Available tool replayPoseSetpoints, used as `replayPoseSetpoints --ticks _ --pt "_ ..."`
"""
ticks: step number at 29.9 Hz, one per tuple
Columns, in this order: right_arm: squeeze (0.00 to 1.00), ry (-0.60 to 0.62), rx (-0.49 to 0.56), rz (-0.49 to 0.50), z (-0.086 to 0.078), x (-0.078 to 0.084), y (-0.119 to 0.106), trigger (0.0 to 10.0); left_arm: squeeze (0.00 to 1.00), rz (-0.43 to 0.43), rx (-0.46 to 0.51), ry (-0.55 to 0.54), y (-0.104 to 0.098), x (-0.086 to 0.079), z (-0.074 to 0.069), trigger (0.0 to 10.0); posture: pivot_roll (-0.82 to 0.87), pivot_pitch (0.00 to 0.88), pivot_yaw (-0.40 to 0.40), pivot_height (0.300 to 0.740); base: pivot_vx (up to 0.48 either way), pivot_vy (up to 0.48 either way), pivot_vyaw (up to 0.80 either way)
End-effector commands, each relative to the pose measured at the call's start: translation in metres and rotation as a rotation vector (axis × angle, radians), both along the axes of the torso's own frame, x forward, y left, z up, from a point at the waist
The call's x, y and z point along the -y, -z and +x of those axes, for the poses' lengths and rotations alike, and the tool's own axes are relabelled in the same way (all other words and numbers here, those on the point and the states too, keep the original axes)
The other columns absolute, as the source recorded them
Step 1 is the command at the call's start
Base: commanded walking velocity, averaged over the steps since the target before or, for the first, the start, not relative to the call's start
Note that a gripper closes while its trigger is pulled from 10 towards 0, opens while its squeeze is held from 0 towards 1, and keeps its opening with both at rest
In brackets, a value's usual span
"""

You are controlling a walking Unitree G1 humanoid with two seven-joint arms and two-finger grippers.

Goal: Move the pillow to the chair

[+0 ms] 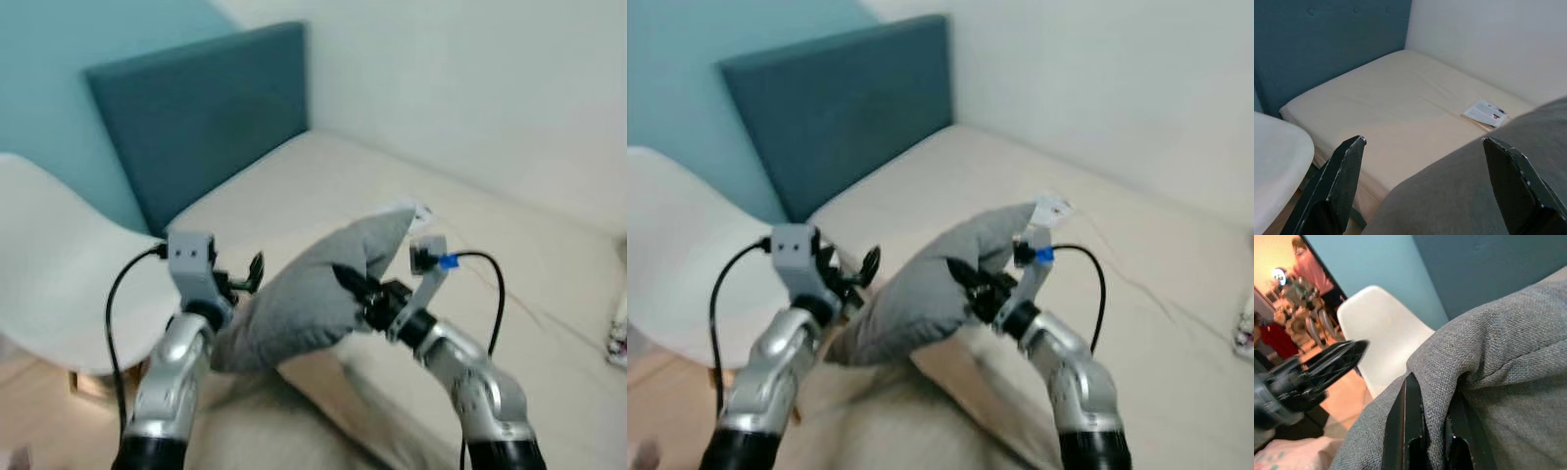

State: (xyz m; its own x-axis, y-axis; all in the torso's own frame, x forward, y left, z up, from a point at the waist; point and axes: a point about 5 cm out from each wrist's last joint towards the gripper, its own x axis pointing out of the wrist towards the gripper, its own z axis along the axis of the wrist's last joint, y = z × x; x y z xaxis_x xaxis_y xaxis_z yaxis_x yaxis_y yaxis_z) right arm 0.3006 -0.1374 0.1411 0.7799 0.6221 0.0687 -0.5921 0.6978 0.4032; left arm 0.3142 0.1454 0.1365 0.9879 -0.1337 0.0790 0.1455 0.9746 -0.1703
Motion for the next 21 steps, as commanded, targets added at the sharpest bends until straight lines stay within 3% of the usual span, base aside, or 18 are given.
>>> replayPoseSetpoints --ticks 1,21 --pt "0.0 -0.02 0.084 0.032 0.0023 -0.0061 -0.0131 10.0 0.0 -0.004 -0.007 -0.016 0.0032 -0.0065 -0.0003 10.0 -0.04 0.0 -0.017 0.74 0.0 0.0 0.74" --pt "0.0 -0.034 0.103 0.033 0.002 -0.0066 -0.0142 10.0 0.0 0.007 -0.01 0.033 0.0009 0.0003 0.0019 10.0 -0.05 0.0 -0.019 0.74 0.0 0.0 0.74"
